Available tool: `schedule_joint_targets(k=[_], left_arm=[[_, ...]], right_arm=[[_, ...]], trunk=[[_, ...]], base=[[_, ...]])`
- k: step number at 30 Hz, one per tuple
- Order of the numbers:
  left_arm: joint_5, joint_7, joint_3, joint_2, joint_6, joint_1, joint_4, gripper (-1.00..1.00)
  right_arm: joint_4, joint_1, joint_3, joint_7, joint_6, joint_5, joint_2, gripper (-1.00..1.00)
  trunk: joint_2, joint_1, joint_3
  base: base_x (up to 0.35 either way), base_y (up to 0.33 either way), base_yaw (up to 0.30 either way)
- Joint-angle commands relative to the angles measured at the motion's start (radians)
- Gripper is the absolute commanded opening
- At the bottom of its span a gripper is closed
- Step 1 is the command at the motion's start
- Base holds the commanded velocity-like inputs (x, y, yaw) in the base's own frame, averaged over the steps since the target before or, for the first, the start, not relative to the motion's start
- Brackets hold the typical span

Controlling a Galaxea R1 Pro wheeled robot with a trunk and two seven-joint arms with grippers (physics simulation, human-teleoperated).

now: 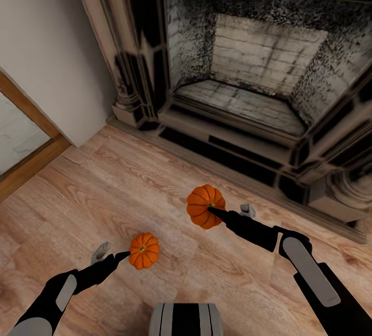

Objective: Place each of the two pumpkins and all three candles from the living room inside a cabinet in the living room (use any cabinet), then make sure every cabinet is closed, and position the cauldron so it is next to a table in the living room.

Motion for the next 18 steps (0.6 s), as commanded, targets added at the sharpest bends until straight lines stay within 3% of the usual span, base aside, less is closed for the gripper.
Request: schedule_joint_targets(k=[1,11,18], left_arm=[[0.003,-0.002,0.003,0.000,0.007,0.000,0.000,1.00],[0.003,-0.001,0.004,0.001,0.007,0.000,0.001,1.00],[0.004,0.003,0.005,0.002,0.007,0.000,0.001,1.00]], right_arm=[[0.000,-0.001,0.001,0.002,0.002,0.001,-0.001,-1.00],[-0.001,-0.001,0.000,0.001,0.002,0.002,0.000,-1.00],[0.000,-0.001,0.000,0.001,0.002,0.003,0.000,-1.00]], trunk=[[0.000,0.000,-0.001],[0.000,0.000,-0.001],[0.000,0.000,-0.001]], base=[[0.228,-0.006,0.000],[0.121,-0.001,0.000],[0.024,0.000,0.000]])
